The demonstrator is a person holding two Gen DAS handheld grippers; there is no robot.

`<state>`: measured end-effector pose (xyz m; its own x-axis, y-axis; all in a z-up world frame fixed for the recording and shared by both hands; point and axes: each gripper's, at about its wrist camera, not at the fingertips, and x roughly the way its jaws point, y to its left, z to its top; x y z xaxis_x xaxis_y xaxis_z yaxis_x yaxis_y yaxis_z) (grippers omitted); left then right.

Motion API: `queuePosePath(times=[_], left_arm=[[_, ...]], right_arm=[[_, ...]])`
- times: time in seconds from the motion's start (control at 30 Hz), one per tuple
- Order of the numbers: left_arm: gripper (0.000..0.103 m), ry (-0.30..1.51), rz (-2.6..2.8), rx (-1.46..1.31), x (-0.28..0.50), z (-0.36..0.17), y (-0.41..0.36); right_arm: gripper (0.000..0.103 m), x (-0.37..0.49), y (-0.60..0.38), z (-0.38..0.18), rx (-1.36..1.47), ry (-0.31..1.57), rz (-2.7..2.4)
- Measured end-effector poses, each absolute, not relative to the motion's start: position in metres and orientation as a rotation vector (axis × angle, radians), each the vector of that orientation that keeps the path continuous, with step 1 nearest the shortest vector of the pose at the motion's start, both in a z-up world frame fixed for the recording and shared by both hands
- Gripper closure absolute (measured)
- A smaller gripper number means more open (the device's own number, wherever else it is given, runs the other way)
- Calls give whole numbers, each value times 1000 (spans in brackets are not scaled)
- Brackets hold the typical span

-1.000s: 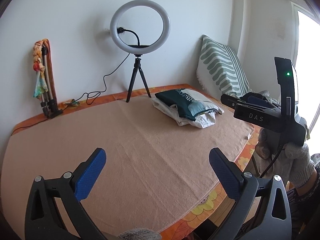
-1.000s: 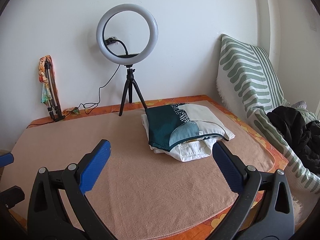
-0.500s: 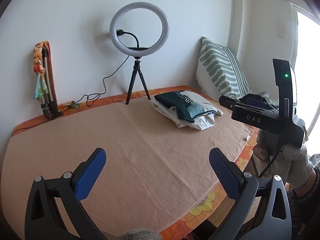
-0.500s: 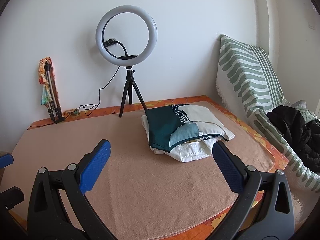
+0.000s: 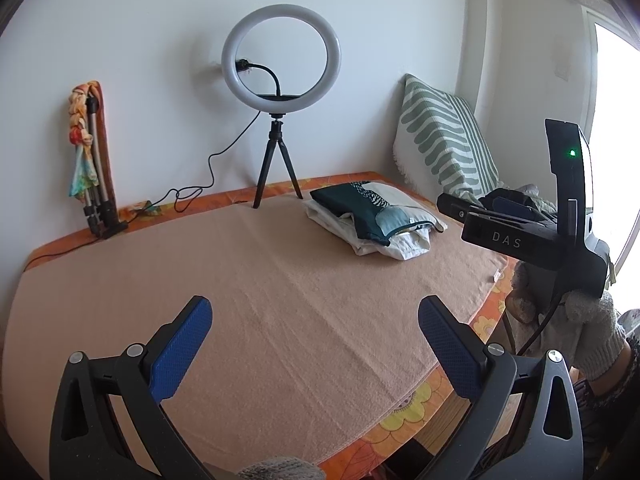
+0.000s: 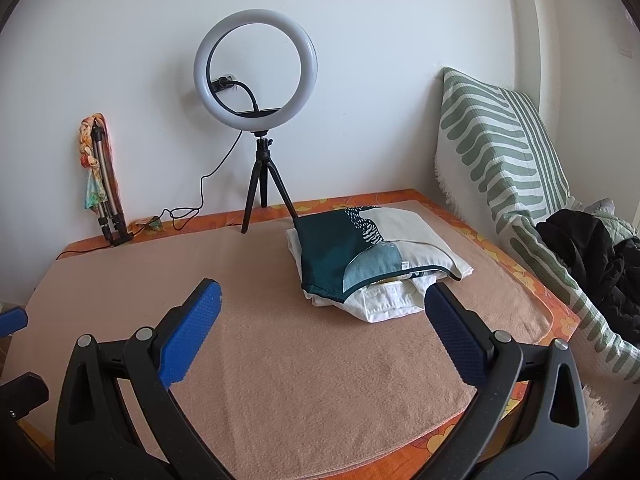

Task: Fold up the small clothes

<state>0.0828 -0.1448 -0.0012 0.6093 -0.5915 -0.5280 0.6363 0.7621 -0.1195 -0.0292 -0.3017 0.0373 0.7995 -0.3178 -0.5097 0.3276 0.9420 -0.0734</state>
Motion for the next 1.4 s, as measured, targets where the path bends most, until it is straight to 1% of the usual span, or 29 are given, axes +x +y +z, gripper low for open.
queuePosePath(times=[0.93,1.4], left_arm=[[0,576,-696,81,83,-2,-140],[0,544,-691,95,77,-1,-138]], right_arm=[[0,-28,-296,35,17,546,-338],[0,-24,-296,34,13,551,-320]])
